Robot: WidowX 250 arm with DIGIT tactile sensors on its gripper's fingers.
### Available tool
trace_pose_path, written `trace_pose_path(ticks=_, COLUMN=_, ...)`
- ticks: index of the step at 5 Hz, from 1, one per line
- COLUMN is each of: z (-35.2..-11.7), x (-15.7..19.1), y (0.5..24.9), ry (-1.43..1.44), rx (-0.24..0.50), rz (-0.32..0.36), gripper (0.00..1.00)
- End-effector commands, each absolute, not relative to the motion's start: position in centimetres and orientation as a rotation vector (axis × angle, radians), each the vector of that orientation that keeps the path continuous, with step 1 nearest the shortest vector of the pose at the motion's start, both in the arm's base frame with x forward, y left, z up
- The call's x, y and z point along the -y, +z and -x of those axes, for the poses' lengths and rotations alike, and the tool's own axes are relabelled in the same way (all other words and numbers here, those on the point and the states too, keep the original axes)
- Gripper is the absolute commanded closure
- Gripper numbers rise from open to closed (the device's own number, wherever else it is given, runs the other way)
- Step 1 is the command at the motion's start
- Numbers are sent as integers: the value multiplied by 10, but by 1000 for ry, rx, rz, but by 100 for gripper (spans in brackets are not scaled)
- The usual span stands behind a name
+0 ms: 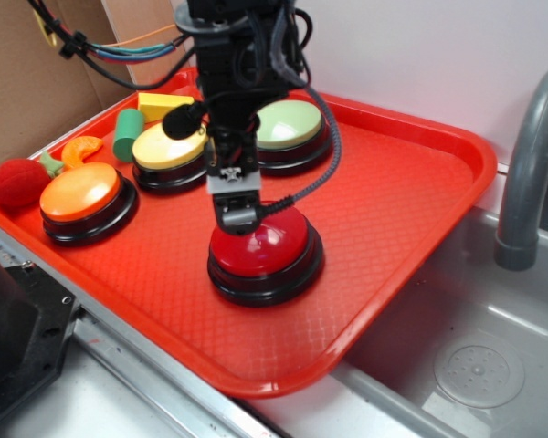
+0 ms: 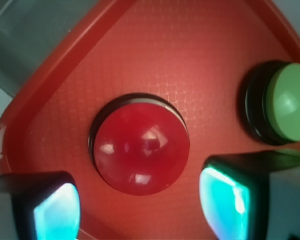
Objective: Push the red button.
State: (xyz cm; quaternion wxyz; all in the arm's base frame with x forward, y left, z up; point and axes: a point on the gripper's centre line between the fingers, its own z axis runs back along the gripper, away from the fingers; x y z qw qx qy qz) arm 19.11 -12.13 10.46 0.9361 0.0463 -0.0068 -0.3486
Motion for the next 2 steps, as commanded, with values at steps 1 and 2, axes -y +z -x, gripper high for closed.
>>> trace_pose_path(ticks=1, z=-184, x=128, y=127, ry=-666, rx=90, rz=-60, gripper=0)
trace_pose_path(ticks=2, z=-182, x=126, y=134, ry=-633, rx=79, rz=-49, gripper=0)
